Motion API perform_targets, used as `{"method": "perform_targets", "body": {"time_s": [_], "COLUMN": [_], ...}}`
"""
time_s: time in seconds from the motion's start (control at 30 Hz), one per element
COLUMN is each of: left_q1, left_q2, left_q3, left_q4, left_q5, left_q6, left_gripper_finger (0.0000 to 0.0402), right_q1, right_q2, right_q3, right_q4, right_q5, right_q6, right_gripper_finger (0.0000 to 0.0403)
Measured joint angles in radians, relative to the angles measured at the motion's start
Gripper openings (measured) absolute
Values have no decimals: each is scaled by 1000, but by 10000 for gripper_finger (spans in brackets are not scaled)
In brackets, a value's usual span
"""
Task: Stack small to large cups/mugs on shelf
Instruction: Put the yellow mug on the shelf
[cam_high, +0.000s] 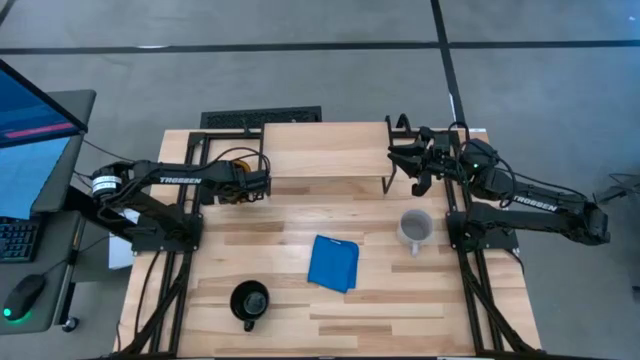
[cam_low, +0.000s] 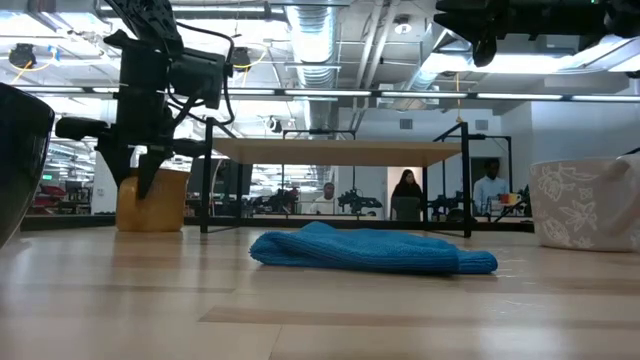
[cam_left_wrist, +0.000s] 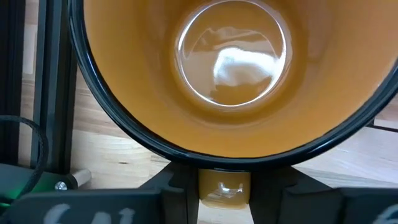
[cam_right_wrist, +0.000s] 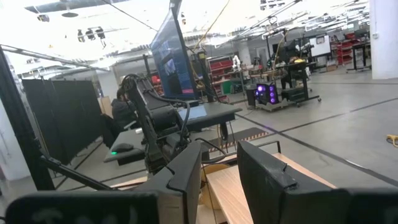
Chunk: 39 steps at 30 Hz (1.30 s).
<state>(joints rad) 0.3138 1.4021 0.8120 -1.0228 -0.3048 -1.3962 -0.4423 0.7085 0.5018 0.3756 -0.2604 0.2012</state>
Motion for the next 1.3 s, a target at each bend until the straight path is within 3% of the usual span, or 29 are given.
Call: {"method": "perform_targets", "body": {"time_s": [0.5, 0.83, 1.3], "left_q1": [-8, -8, -8], "left_q2": [-25, -99, -145], "left_q3": [14, 111, 317], "left_q4": [-76, -132, -396], "left_q5": [-13, -73, -146], "left_q6": [53, 95, 104], "left_gripper_finger": [80, 80, 80], "right_q1": [0, 0, -1], "right_q2": [0, 0, 0], "right_q3": [0, 0, 0], "right_q4": [0, -1, -1], "right_q5": [0, 0, 0], "right_q6": [0, 0, -2], "right_gripper_finger": [127, 127, 127]}}
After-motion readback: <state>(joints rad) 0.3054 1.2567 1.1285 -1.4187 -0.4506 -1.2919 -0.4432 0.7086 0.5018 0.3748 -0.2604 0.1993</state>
